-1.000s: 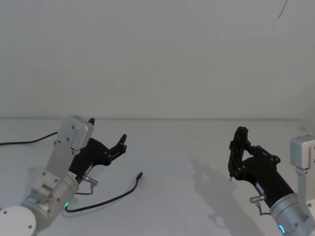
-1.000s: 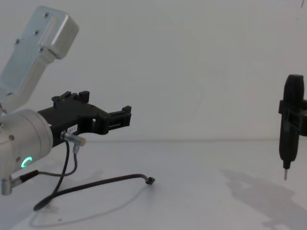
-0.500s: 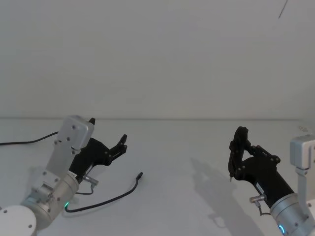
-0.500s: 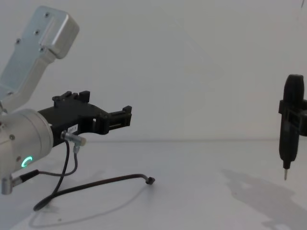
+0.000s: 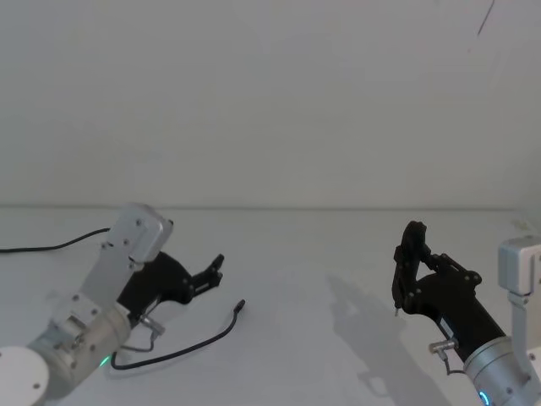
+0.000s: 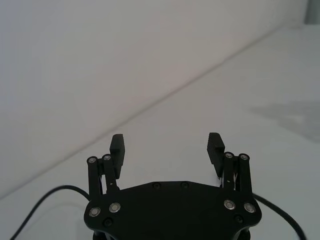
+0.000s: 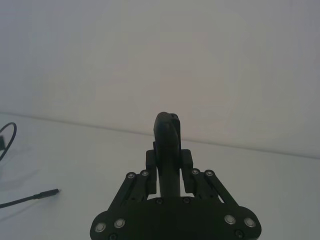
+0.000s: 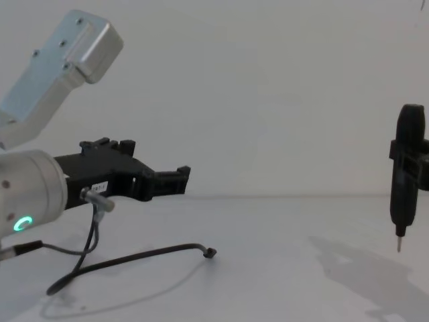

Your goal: Pick up the data cable with the one hand.

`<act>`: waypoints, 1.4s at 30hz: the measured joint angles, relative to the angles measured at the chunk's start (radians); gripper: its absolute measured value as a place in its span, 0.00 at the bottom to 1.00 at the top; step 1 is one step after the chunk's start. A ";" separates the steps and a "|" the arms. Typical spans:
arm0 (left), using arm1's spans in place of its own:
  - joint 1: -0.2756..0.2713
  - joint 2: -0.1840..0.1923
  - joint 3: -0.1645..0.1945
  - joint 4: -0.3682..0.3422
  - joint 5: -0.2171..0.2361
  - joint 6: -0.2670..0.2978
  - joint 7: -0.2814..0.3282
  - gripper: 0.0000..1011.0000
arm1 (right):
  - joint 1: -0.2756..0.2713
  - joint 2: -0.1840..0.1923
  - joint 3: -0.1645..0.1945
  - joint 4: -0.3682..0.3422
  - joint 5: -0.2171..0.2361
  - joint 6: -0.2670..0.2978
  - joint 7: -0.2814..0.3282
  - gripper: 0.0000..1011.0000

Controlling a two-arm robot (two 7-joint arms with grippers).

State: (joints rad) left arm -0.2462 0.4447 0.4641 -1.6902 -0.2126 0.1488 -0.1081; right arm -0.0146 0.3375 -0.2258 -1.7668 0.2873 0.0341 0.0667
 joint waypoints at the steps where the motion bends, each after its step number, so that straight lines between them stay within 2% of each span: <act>1: 0.003 0.006 0.000 -0.008 -0.002 0.012 -0.010 0.99 | 0.000 0.000 0.000 0.000 0.000 0.000 0.000 0.28; 6: 0.027 0.055 -0.010 -0.082 -0.024 0.075 -0.052 0.99 | 0.000 0.000 0.000 0.000 0.000 0.000 0.000 0.28; 11: 0.064 0.109 -0.035 -0.176 -0.059 0.146 -0.099 0.99 | 0.000 0.000 0.000 0.000 0.000 0.000 0.000 0.28; 19: 0.109 0.153 -0.068 -0.277 -0.110 0.225 -0.142 0.99 | 0.000 0.000 0.000 0.000 0.000 0.000 0.000 0.28; 26: 0.140 0.171 -0.089 -0.338 -0.139 0.285 -0.158 0.99 | 0.000 0.000 0.000 0.000 0.000 0.000 0.000 0.28; 31: 0.158 0.173 -0.097 -0.364 -0.143 0.319 -0.151 0.99 | 0.000 0.000 0.000 0.000 0.000 0.000 0.000 0.28; 42: 0.194 0.155 -0.102 -0.387 -0.108 0.379 -0.080 0.99 | 0.000 0.000 0.000 0.000 0.000 0.000 0.000 0.28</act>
State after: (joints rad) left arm -0.0526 0.6002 0.3622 -2.0768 -0.3203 0.5283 -0.1880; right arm -0.0146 0.3375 -0.2258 -1.7668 0.2873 0.0341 0.0668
